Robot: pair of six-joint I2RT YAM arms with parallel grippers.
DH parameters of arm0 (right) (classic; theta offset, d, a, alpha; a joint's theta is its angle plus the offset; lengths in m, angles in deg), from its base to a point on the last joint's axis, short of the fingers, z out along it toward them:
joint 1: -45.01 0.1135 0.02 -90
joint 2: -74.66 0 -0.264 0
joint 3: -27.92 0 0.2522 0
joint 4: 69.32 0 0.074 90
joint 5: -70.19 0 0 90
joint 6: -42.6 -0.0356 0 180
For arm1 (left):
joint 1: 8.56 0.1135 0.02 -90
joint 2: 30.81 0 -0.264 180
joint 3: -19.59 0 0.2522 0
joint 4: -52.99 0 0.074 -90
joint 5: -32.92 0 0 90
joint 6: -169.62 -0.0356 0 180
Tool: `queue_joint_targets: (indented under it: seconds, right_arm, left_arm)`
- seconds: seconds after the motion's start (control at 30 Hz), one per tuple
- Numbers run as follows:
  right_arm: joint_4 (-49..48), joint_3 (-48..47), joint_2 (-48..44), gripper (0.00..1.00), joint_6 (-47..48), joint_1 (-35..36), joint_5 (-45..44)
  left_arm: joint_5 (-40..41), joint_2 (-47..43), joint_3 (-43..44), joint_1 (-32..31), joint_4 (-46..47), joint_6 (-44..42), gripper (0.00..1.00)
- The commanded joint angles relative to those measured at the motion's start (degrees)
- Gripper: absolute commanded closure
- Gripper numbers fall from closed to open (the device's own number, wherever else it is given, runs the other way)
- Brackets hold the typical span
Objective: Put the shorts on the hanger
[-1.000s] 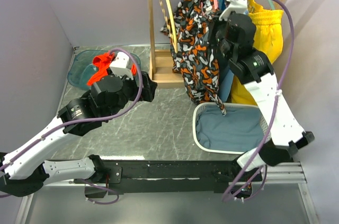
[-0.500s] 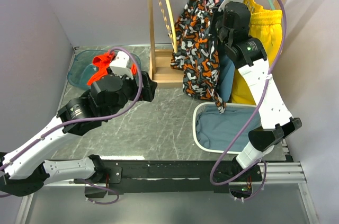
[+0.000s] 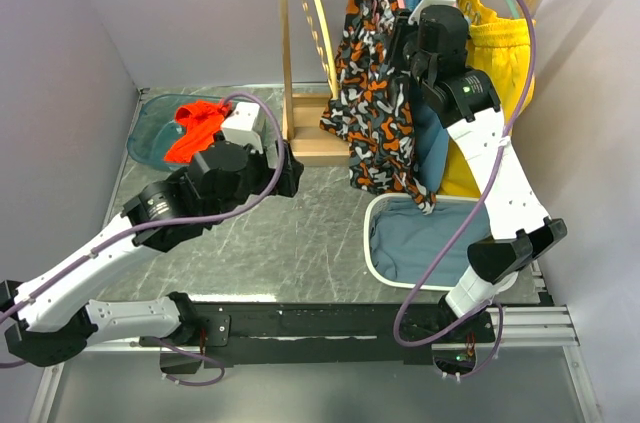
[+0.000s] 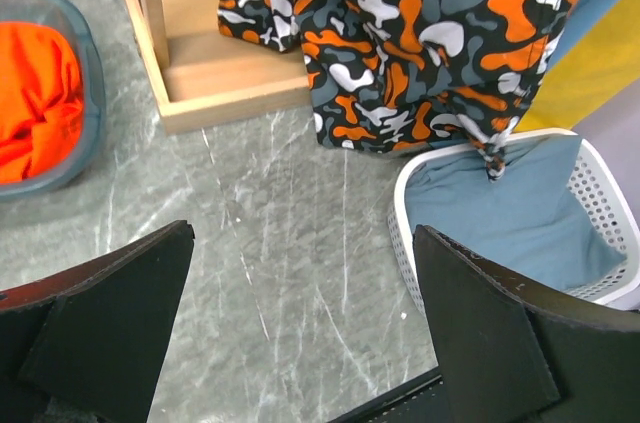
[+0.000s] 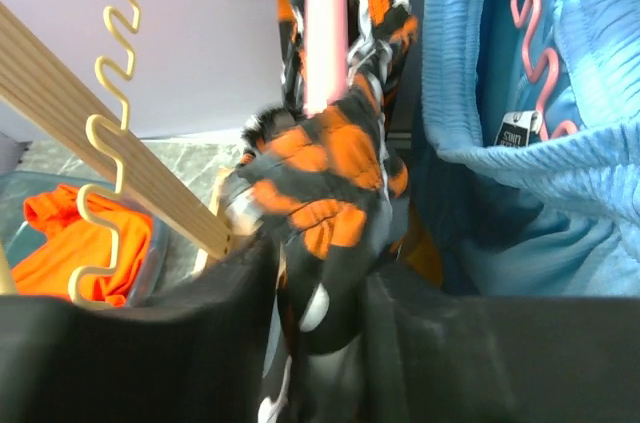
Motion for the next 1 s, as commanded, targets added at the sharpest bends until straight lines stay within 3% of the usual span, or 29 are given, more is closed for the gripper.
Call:
queue_joint_targets:
  seconds: [0.0, 0.03, 0.13, 0.23, 0.5, 0.8, 0.97]
  right_arm:
    - [-2.69, -1.17, -3.48, 0.48, -3.02, -0.22, 1.42]
    - [-1.81, -0.82, -4.27, 0.40, -4.33, -0.30, 1.60]
    - [-0.23, 1.28, -8.05, 0.29, -7.66, -0.22, 2.92]
    - [1.70, 5.32, -12.88, 0.23, -11.97, -0.13, 5.20]
    - [-5.14, 36.50, -36.58, 0.20, -20.50, 3.37, 10.75]
    - [-16.98, 65.34, -50.41, 0.18, -29.03, 28.75, -3.57]
    - [-22.10, 75.28, -50.43, 0.16, -32.28, 36.69, -9.47]
  left_arm:
    - [0.35, 1.21, -1.06, -0.07, -1.09, 3.01, 0.04]
    - [0.79, 1.21, -1.41, -0.07, -1.09, 3.37, 0.03]
    - [1.15, 1.74, -2.29, -0.07, -1.62, 4.95, 0.04]
    - [3.25, 2.62, -2.73, -0.07, -2.67, 7.67, 0.04]
    - [4.22, 4.20, -5.28, -0.07, -3.81, 12.42, 0.04]
    - [2.64, 4.81, -10.64, -0.07, -1.62, 15.67, 0.04]
    - [0.89, 3.24, -16.08, -0.07, 3.38, 15.32, 0.04]
